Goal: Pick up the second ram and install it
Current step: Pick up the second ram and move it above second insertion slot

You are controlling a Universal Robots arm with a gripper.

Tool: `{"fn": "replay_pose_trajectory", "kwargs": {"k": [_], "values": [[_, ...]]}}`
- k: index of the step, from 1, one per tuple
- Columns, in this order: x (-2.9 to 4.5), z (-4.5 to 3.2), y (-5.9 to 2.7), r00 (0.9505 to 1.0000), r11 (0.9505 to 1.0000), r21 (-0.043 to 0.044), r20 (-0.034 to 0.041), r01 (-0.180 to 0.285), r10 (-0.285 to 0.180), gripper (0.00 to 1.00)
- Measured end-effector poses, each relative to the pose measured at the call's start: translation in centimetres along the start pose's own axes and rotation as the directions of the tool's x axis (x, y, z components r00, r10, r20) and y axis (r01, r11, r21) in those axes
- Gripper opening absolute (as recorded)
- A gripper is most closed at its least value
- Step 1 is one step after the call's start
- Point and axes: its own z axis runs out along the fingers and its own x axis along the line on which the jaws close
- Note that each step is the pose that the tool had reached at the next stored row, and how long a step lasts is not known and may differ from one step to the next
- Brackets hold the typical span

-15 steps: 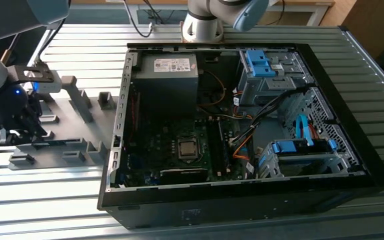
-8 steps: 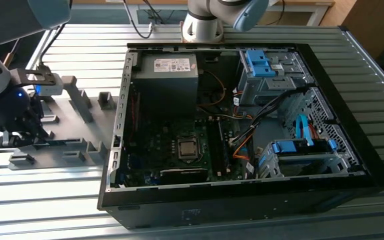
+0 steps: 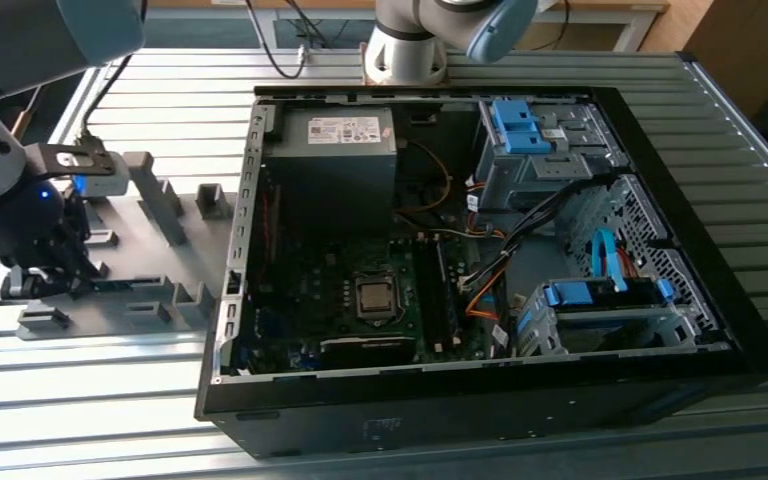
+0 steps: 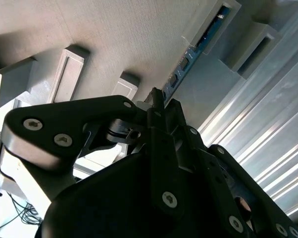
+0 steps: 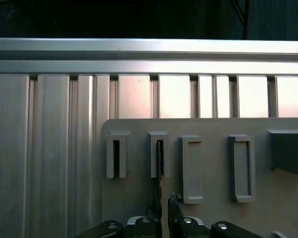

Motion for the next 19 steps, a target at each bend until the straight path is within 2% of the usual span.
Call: {"fn": "replay_pose_trajectory", "kwargs": {"k": [19], "values": [[0.06, 1.23, -0.04, 1.0, 1.0, 0.0004, 0.0002, 0.0, 0.0, 0.24]]}}
